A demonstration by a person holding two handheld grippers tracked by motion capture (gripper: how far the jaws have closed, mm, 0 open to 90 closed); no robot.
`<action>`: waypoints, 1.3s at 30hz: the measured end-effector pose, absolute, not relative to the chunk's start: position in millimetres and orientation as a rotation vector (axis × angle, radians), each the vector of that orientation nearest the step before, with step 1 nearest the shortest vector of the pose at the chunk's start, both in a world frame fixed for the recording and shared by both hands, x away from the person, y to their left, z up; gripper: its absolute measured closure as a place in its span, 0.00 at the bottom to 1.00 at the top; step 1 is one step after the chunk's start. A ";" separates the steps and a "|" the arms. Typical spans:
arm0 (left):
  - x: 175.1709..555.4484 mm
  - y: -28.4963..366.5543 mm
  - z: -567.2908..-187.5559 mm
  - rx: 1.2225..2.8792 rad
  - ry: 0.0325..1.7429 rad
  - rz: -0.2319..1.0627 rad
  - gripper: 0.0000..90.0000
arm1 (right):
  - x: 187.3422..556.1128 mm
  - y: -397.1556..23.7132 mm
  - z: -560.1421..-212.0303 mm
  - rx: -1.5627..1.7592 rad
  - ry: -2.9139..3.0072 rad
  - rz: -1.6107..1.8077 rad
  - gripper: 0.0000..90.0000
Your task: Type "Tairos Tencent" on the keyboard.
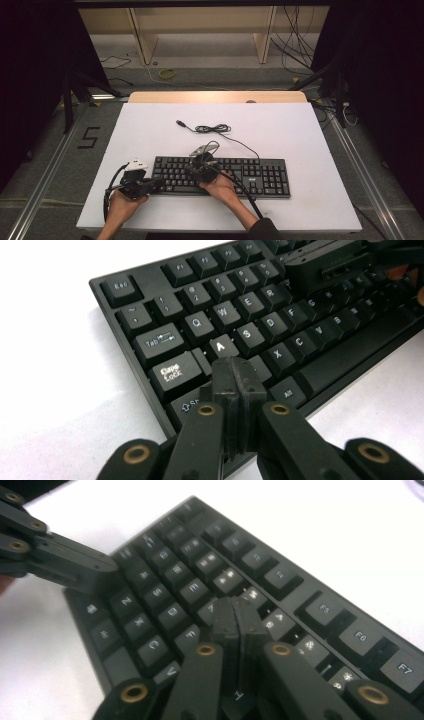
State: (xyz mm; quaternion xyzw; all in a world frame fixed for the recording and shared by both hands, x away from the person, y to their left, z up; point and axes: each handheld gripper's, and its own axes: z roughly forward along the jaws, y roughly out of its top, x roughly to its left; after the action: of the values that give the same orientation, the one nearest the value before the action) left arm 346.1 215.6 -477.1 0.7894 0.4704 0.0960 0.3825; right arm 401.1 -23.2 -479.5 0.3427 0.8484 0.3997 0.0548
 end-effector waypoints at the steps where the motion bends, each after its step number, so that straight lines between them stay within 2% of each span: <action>1: 345.9 216.2 -475.9 2.010 1.196 0.253 0.99 | 400.7 -24.2 -478.0 1.041 2.573 1.231 0.98; 8: 344.4 218.0 -470.5 1.950 1.175 0.267 0.94 | 395.0 -28.3 -470.9 1.024 2.551 1.287 0.97; 18: 344.6 217.4 -465.9 1.896 1.146 0.266 0.79 | 388.0 -41.8 -464.1 1.010 2.528 1.350 0.90; 29: 349.7 212.0 -462.7 1.873 1.164 0.265 0.58 | 377.9 -51.6 -457.9 0.979 2.524 1.404 0.74; 34: 352.3 208.3 -461.0 1.870 1.165 0.270 0.51 | 373.5 -57.9 -456.6 0.973 2.531 1.409 0.68; 39: 355.4 205.2 -460.0 1.878 1.165 0.274 0.49 | 369.2 -64.9 -456.2 0.976 2.523 1.416 0.62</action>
State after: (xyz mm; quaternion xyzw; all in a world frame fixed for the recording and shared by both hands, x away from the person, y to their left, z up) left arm 355.4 205.2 -460.0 0.7567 0.4693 0.1105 0.4414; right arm 369.2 -64.9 -456.2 0.3194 0.8254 0.4633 0.0440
